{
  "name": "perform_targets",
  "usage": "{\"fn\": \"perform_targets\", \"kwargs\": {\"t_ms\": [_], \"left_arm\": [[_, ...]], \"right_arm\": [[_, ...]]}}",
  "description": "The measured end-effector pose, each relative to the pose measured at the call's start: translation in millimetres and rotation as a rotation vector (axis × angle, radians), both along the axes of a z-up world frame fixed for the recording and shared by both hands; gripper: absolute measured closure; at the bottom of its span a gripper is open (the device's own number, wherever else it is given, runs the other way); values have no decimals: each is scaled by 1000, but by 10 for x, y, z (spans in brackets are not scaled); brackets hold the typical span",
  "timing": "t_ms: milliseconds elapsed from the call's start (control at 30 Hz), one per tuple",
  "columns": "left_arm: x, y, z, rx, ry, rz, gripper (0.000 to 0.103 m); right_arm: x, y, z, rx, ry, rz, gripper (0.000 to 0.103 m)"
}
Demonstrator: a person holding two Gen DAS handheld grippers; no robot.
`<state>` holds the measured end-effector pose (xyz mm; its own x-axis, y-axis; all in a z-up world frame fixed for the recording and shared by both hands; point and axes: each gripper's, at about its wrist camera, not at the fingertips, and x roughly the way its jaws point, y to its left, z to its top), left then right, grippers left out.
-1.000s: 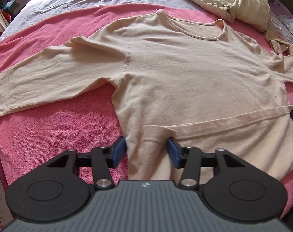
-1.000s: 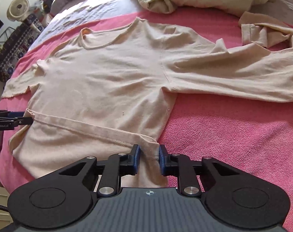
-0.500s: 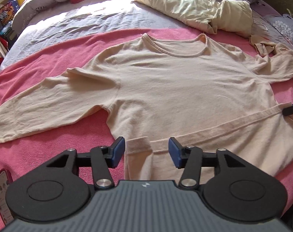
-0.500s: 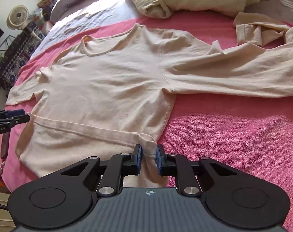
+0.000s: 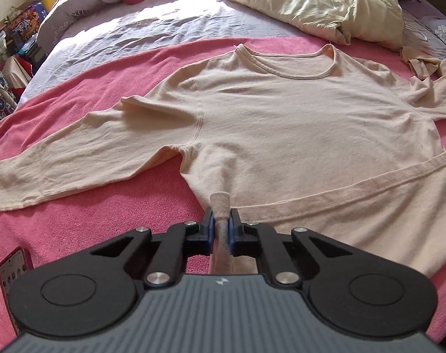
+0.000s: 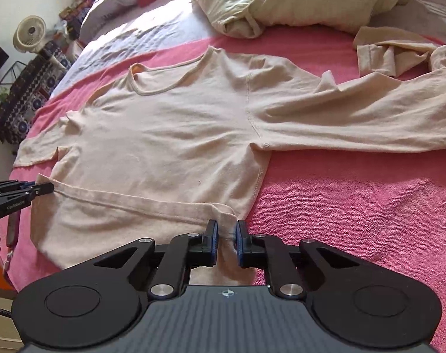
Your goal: Fold clothes
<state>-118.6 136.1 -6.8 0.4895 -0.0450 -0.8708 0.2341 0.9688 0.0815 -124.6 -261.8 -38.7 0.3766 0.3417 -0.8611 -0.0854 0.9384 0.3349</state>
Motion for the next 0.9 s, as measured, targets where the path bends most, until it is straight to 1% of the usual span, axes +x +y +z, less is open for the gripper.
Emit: {"fn": "perform_targets", "kwargs": {"t_ms": [133, 233, 333, 400, 467, 500, 600, 667, 733, 833, 900], "left_arm": [[-23, 116, 16, -10, 17, 49, 96], [-53, 239, 55, -37, 34, 99, 97], [-61, 380, 153, -140, 53, 132, 98], [-88, 461, 216, -208, 73, 114, 99], [-142, 488, 245, -202, 103, 60, 100], [-179, 502, 242, -185, 121, 40, 101], [-280, 554, 214, -146, 176, 8, 101], [-268, 488, 235, -129, 166, -50, 101], [-255, 422, 257, -111, 156, -108, 100], [-237, 322, 289, -85, 141, -195, 94], [-224, 256, 311, -68, 130, -253, 71]], "right_arm": [[-21, -6, 68, -1, 1, 5, 93], [-32, -55, 119, 31, 20, -8, 94], [-58, -89, 190, 72, 49, 13, 95], [-95, -84, 219, 79, 89, 63, 95], [-187, -50, 237, 64, 149, 148, 95], [-243, -28, 242, 58, 176, 183, 95], [-440, 54, 245, 65, 259, 282, 95], [-585, 135, 219, 54, 305, 356, 95], [-725, 227, 180, 17, 333, 427, 95], [-792, 285, 143, -2, 330, 425, 95], [-781, 314, 129, -9, 316, 412, 94]]}}
